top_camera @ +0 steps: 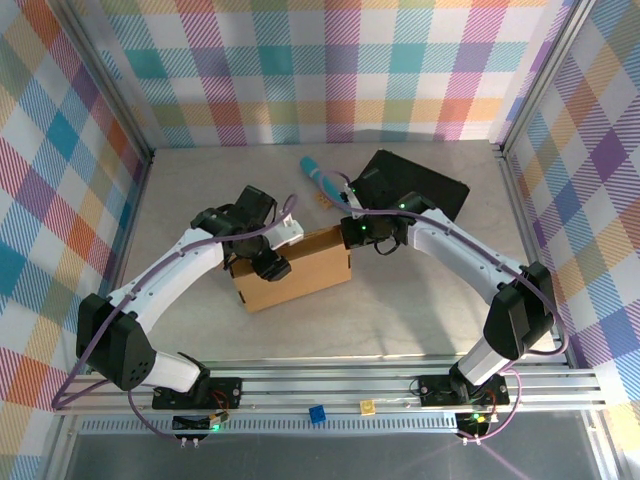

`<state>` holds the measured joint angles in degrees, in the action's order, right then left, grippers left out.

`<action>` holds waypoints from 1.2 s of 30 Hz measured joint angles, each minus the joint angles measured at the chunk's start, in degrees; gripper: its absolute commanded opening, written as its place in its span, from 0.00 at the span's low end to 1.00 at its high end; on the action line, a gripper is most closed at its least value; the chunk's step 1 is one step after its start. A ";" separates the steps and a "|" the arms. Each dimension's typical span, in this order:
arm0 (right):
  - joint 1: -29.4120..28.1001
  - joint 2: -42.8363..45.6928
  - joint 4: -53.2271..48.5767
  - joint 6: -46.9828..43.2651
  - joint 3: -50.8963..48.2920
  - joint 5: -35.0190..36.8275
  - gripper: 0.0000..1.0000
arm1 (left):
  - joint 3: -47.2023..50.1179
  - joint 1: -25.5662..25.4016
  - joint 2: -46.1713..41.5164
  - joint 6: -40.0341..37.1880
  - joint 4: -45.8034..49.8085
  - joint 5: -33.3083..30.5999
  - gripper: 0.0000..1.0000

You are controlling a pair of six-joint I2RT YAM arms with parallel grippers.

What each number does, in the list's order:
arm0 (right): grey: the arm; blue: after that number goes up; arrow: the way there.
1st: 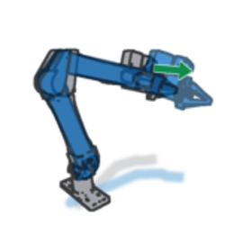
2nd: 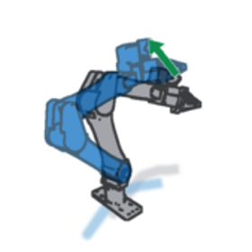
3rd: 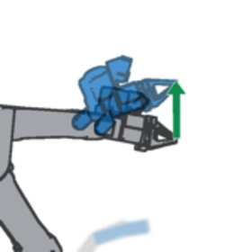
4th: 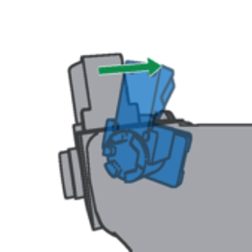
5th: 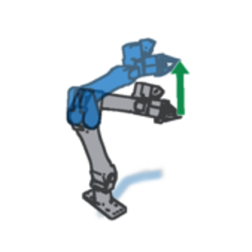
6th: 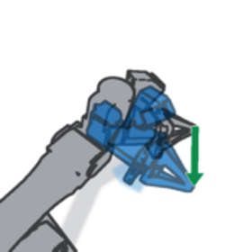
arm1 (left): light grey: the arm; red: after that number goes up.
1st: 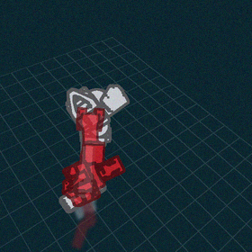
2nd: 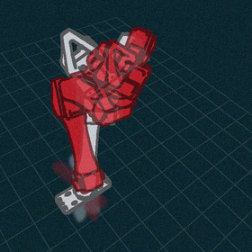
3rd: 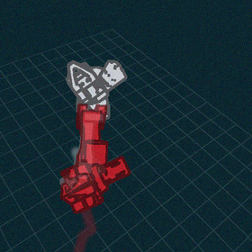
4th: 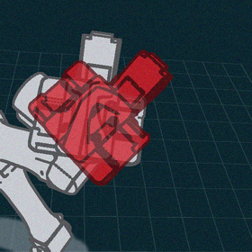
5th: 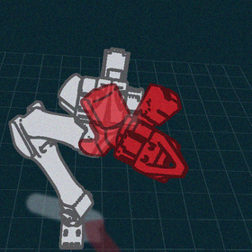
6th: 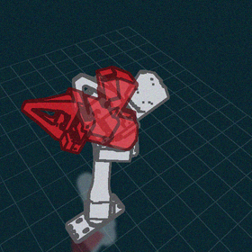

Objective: Fold the paper box

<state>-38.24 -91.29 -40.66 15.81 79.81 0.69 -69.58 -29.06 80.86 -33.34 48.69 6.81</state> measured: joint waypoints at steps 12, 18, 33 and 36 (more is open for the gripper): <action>-0.42 -0.17 -0.17 -0.24 0.24 1.92 0.00 | 0.76 1.81 -15.87 16.33 -4.68 4.09 0.85; -0.42 -0.76 -0.59 -0.46 0.96 1.99 0.00 | 0.63 4.00 -22.95 27.52 -1.92 -1.92 0.52; -0.42 -1.90 -1.81 -1.40 2.54 2.23 0.00 | 0.74 9.60 -24.68 40.24 18.25 -17.64 0.49; -0.42 -1.90 -1.84 -1.66 2.56 2.03 0.00 | 1.86 11.61 -24.13 37.94 17.75 -16.17 0.48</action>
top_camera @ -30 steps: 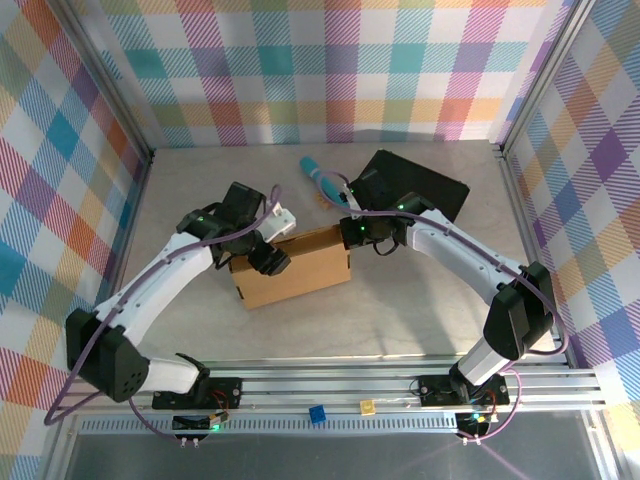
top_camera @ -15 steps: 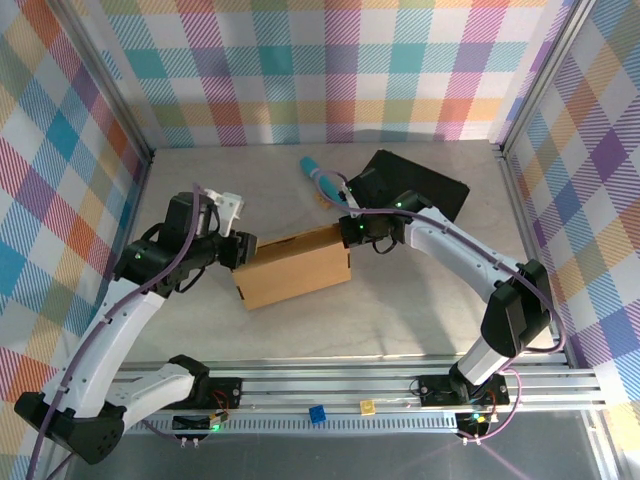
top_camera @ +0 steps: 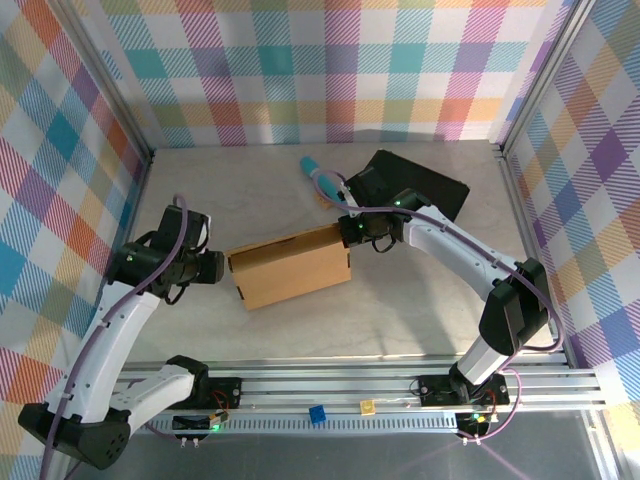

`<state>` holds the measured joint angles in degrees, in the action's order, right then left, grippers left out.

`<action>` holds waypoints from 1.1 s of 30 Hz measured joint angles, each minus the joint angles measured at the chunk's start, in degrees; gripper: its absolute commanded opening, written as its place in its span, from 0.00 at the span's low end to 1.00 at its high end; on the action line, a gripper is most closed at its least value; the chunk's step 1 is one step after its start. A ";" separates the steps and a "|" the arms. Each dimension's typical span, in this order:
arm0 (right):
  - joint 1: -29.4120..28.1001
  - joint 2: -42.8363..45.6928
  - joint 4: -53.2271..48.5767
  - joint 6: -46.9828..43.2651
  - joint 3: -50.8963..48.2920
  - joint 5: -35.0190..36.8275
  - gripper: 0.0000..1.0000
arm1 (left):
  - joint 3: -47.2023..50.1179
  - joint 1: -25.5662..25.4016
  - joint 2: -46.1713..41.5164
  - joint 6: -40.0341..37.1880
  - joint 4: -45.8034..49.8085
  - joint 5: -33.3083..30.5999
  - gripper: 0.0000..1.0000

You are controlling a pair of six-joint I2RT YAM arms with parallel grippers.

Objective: Fold the paper box

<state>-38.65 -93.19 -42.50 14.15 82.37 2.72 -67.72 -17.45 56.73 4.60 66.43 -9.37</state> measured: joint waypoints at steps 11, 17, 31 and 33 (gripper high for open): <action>0.00 -0.70 -0.63 -0.09 0.92 -0.33 0.00 | 0.44 3.13 7.45 -8.74 -6.84 6.58 0.41; 0.00 -0.98 -0.74 -0.09 1.27 -0.33 0.00 | 0.17 3.34 10.82 -9.44 -7.04 7.89 0.39; 0.02 -1.27 -0.92 -0.09 1.60 -0.35 0.00 | 0.20 3.52 10.69 -9.99 -7.30 7.85 0.30; 0.00 -1.27 -0.92 -0.09 1.60 -0.35 0.00 | 0.24 3.52 10.69 -9.99 -7.32 7.85 0.30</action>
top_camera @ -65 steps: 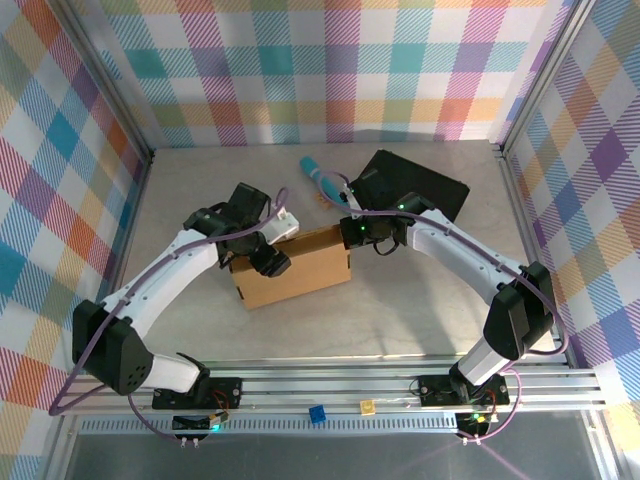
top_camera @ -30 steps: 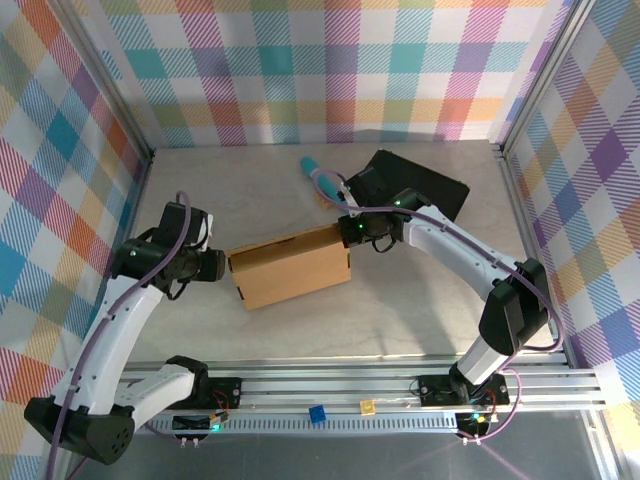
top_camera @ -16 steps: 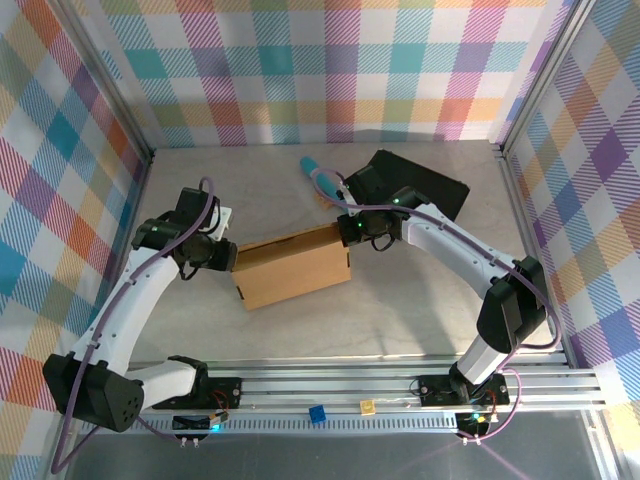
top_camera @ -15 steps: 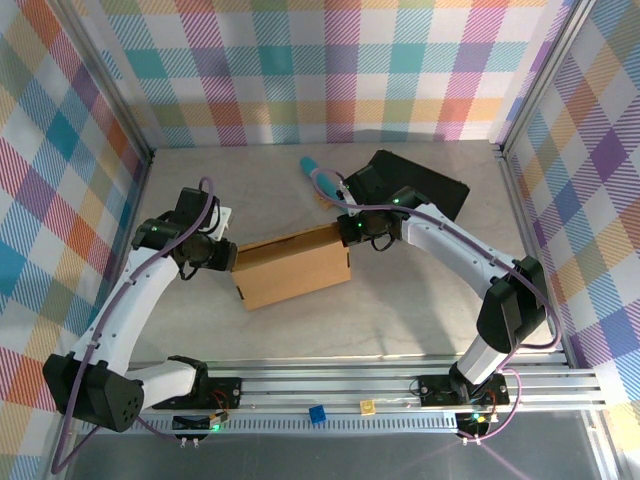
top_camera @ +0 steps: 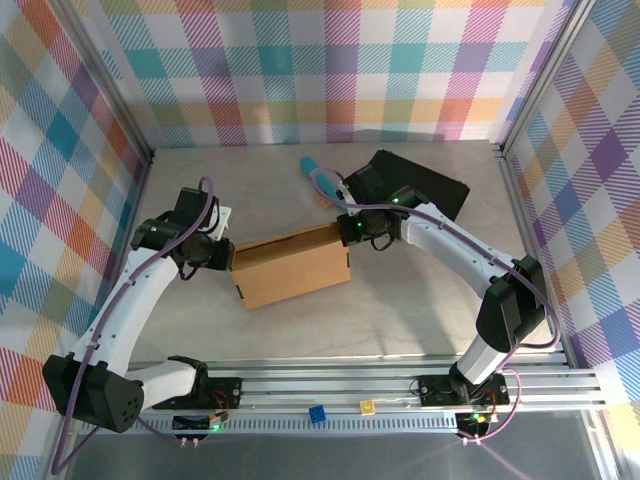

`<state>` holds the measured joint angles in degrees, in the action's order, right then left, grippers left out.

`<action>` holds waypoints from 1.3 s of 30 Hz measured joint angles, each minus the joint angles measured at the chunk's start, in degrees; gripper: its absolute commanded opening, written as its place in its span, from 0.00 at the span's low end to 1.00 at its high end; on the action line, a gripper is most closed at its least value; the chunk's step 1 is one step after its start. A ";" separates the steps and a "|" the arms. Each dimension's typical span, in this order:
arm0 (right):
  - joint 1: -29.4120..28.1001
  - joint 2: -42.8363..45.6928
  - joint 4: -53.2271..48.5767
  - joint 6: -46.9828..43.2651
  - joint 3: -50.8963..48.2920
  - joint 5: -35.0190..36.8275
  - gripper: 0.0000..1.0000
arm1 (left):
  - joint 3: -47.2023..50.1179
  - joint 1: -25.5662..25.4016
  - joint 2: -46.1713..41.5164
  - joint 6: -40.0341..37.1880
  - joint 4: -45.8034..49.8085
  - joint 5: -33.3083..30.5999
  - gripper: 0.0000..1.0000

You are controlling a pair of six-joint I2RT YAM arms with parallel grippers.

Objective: Fold the paper box

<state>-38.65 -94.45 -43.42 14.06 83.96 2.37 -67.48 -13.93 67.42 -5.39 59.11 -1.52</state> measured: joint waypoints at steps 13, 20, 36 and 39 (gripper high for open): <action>0.02 0.00 -0.11 0.02 0.00 0.00 0.00 | 3.61 0.31 -2.47 0.35 -0.79 -1.11 0.25; 0.00 0.00 -0.17 0.00 0.00 -0.70 0.00 | 3.61 0.70 -2.67 1.49 -1.11 0.79 0.00; 0.07 0.00 -0.33 0.00 0.00 -0.85 0.00 | -3.63 3.93 4.09 12.94 3.82 9.97 0.00; 0.11 0.00 -0.37 -0.02 0.00 -0.66 0.00 | -5.40 4.33 5.25 14.82 5.49 11.45 0.00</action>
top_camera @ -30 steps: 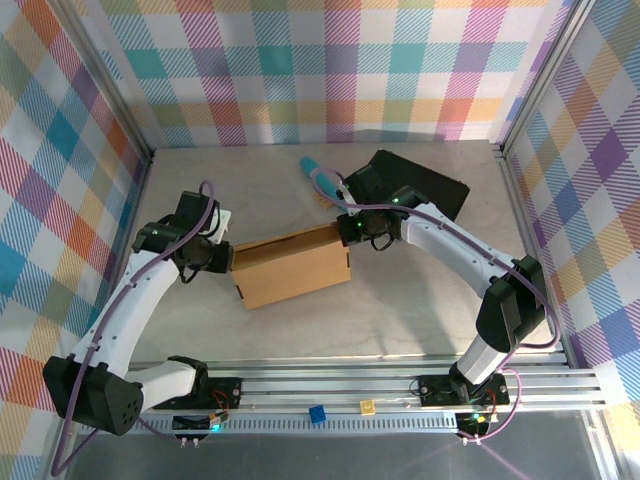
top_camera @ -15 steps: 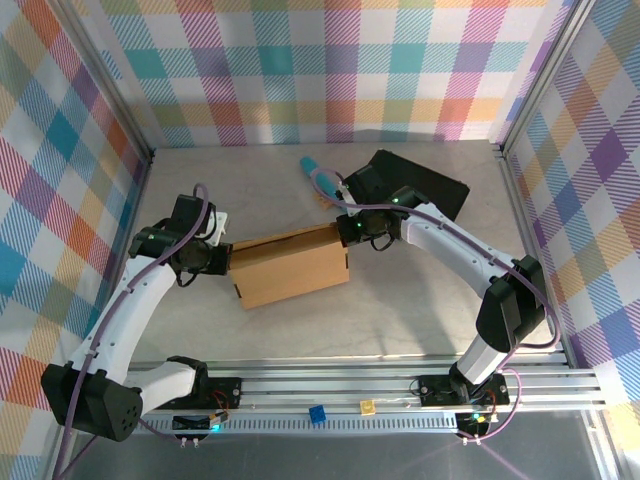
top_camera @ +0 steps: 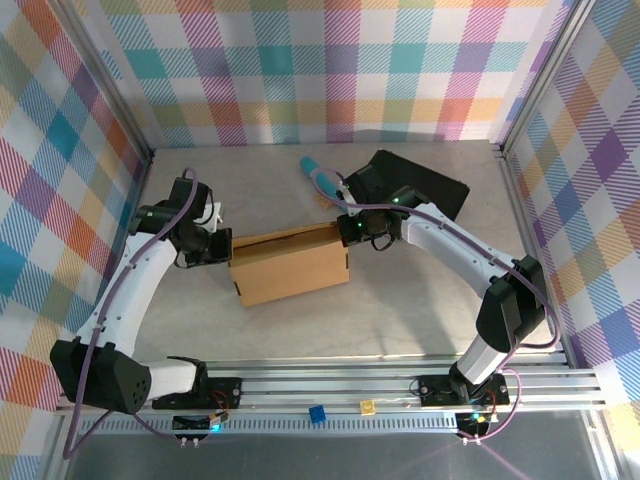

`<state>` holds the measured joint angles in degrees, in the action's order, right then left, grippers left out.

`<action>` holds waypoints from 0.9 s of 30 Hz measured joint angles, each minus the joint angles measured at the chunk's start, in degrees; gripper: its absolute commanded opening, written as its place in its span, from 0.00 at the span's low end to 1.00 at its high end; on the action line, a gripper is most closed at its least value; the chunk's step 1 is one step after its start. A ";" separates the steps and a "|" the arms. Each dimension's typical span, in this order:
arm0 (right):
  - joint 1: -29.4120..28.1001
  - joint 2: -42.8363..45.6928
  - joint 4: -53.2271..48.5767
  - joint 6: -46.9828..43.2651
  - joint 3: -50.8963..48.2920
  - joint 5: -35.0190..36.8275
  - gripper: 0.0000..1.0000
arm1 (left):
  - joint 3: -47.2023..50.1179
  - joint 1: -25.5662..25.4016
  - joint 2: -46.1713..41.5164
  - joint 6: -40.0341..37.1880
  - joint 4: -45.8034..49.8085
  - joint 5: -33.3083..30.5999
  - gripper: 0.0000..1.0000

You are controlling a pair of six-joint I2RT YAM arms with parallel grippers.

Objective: Fold the paper box

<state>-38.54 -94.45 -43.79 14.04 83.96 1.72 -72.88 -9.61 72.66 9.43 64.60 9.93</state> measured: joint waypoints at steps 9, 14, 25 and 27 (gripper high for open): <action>0.11 0.00 0.00 0.00 0.00 0.00 0.00 | -1.68 0.42 1.90 3.50 1.51 3.13 0.00; 0.11 0.00 0.00 0.00 0.00 0.00 0.00 | -2.19 0.46 2.32 4.09 1.70 4.02 0.00; 0.04 -0.42 -0.02 0.00 0.44 -0.26 0.00 | -2.21 0.57 2.25 0.87 4.70 2.40 0.00; 0.04 -0.74 0.00 0.00 0.70 -0.22 0.00 | -2.23 0.66 2.25 -0.15 5.11 1.51 0.00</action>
<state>-38.50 -95.20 -43.79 14.04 84.66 1.50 -75.11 -8.95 74.91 9.28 69.71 11.44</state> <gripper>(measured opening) 0.045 0.056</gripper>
